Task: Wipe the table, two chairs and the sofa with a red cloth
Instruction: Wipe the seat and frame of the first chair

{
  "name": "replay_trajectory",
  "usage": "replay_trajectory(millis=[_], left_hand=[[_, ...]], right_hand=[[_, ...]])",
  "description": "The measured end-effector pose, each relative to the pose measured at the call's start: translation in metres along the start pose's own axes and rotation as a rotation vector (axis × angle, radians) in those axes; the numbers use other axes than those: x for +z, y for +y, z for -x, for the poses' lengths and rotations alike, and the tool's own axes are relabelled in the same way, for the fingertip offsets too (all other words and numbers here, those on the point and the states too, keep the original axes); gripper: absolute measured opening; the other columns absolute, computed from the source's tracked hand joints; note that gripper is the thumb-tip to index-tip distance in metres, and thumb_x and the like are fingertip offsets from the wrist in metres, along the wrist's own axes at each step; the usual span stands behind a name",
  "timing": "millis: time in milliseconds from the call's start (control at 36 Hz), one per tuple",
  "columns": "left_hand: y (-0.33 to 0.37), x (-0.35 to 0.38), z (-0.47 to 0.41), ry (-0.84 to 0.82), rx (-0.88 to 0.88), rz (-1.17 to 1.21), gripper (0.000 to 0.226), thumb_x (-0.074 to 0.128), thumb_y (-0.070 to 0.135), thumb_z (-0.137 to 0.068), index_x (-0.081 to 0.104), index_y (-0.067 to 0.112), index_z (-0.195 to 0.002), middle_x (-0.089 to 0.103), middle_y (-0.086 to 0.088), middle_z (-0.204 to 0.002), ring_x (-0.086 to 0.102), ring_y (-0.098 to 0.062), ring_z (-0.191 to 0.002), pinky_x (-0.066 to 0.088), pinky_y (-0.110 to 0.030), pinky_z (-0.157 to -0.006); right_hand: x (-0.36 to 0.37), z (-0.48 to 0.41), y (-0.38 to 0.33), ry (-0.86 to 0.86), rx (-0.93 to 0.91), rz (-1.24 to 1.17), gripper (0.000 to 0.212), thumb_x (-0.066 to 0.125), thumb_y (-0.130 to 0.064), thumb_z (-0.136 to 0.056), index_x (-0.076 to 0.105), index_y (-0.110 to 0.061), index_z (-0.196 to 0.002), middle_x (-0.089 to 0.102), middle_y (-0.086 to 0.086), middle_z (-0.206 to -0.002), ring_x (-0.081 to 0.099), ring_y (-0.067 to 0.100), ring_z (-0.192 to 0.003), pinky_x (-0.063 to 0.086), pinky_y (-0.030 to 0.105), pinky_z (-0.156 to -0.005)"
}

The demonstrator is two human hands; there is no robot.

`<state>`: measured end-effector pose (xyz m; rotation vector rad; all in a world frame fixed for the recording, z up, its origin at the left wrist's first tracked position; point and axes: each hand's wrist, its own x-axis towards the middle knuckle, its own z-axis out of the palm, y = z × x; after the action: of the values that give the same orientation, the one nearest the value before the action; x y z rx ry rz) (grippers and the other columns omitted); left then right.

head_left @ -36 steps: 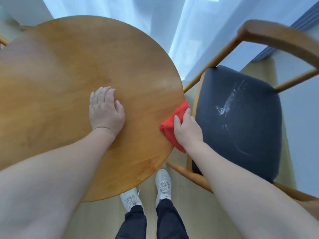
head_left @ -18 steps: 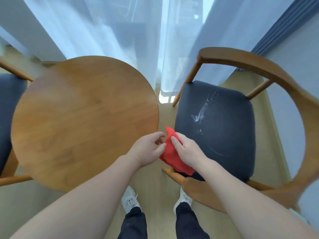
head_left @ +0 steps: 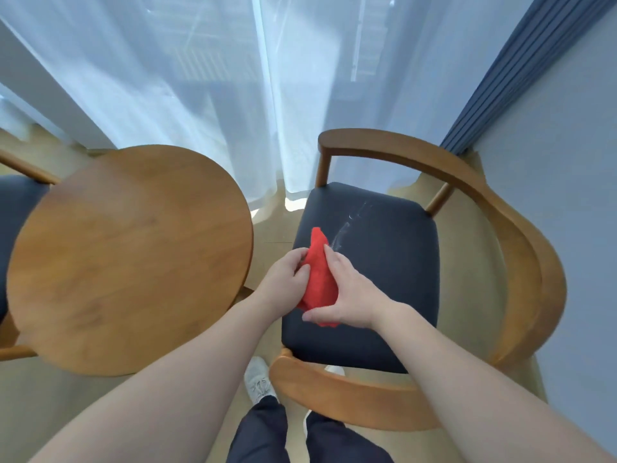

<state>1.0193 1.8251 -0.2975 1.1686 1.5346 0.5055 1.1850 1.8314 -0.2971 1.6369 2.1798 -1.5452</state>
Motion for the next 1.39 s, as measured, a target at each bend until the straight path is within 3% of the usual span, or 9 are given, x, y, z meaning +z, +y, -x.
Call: replay_trajectory(millis=[83, 222, 389, 583, 722, 833, 972, 1167, 1389], left_hand=[[0.0, 0.003, -0.01, 0.008, -0.007, 0.022, 0.033, 0.045, 0.025, -0.099, 0.05, 0.025, -0.131, 0.062, 0.004, -0.114, 0.06, -0.014, -0.102, 0.054, -0.036, -0.089], [-0.01, 0.004, -0.034, 0.032, 0.036, -0.06, 0.031, 0.045, 0.024, -0.099, 0.052, 0.022, -0.129, 0.061, 0.005, -0.112, 0.058, -0.011, -0.1, 0.049, -0.021, -0.082], [-0.026, 0.004, -0.06, 0.031, 0.008, -0.132, 0.032, 0.046, 0.024, -0.099, 0.051, 0.017, -0.13, 0.06, 0.0, -0.117, 0.056, -0.015, -0.103, 0.048, -0.029, -0.088], [-0.038, 0.02, -0.098, 0.027, -0.009, -0.126, 0.021, 0.048, 0.022, -0.098, 0.057, 0.022, -0.117, 0.063, 0.005, -0.104, 0.059, -0.012, -0.095, 0.049, -0.03, -0.087], [-0.062, 0.03, -0.126, 0.224, -0.09, -0.23, 0.022, 0.046, 0.018, -0.096, 0.058, 0.019, -0.115, 0.06, 0.005, -0.106, 0.057, -0.016, -0.096, 0.043, -0.026, -0.084], [-0.101, 0.047, -0.13, 0.239, -0.197, -0.426, 0.033, 0.044, 0.024, -0.097, 0.05, 0.02, -0.13, 0.052, 0.003, -0.128, 0.05, -0.017, -0.117, 0.043, -0.034, -0.098], [-0.136, 0.069, -0.109, 0.155, -0.22, -0.559, 0.042, 0.043, 0.028, -0.099, 0.04, 0.021, -0.14, 0.042, 0.006, -0.142, 0.039, -0.014, -0.129, 0.032, -0.029, -0.109], [-0.15, 0.055, -0.059, 0.102, -0.114, -0.632, 0.037, 0.046, 0.026, -0.097, 0.052, 0.018, -0.133, 0.049, 0.007, -0.135, 0.044, -0.012, -0.125, 0.033, -0.022, -0.103], [-0.147, 0.043, -0.022, 0.132, -0.194, -0.6, 0.036, 0.04, 0.03, -0.099, 0.049, 0.023, -0.133, 0.05, 0.012, -0.13, 0.046, -0.005, -0.118, 0.034, -0.016, -0.097]], right_hand=[[0.004, -0.012, 0.006, 0.031, -0.013, 0.049, 0.128, 0.076, -0.064, -0.059, -0.006, -0.033, -0.153, 0.02, -0.009, -0.153, 0.041, 0.015, -0.129, 0.044, 0.038, -0.103], [0.003, -0.034, 0.018, 0.145, -0.026, 0.11, 0.092, 0.077, -0.044, -0.072, 0.022, -0.035, -0.145, 0.051, -0.005, -0.124, 0.056, 0.018, -0.109, 0.05, 0.036, -0.091], [-0.008, -0.055, 0.03, -0.005, 0.024, 0.011, 0.092, 0.077, -0.06, -0.065, 0.026, -0.043, -0.14, 0.048, -0.012, -0.122, 0.051, 0.011, -0.108, 0.048, 0.031, -0.092], [-0.024, -0.097, 0.071, 0.098, 0.017, 0.153, 0.037, 0.063, -0.037, -0.087, 0.053, -0.028, -0.122, 0.063, -0.007, -0.105, 0.056, 0.015, -0.099, 0.044, 0.031, -0.086], [-0.047, -0.148, 0.101, 0.064, -0.055, 0.342, 0.016, 0.06, -0.033, -0.089, 0.053, -0.023, -0.099, 0.061, -0.004, -0.096, 0.056, 0.021, -0.091, 0.039, 0.032, -0.073], [-0.065, -0.197, 0.119, 0.128, -0.127, 0.483, 0.02, 0.056, -0.028, -0.093, 0.052, -0.019, -0.11, 0.058, 0.002, -0.109, 0.058, 0.029, -0.096, 0.044, 0.038, -0.079], [-0.073, -0.268, 0.135, 0.357, -0.243, 0.657, 0.039, 0.05, -0.015, -0.095, 0.046, -0.014, -0.134, 0.056, 0.009, -0.129, 0.055, 0.034, -0.112, 0.044, 0.043, -0.09], [-0.022, -0.321, 0.171, 0.079, -0.049, 0.728, 0.061, 0.041, -0.026, -0.1, 0.012, -0.021, -0.154, 0.01, 0.005, -0.162, 0.008, 0.035, -0.147, 0.012, 0.052, -0.118], [-0.019, -0.329, 0.165, 0.134, -0.026, 0.666, 0.05, 0.037, -0.035, -0.102, 0.025, -0.027, -0.15, 0.016, 0.003, -0.161, 0.009, 0.035, -0.146, 0.009, 0.057, -0.117]])
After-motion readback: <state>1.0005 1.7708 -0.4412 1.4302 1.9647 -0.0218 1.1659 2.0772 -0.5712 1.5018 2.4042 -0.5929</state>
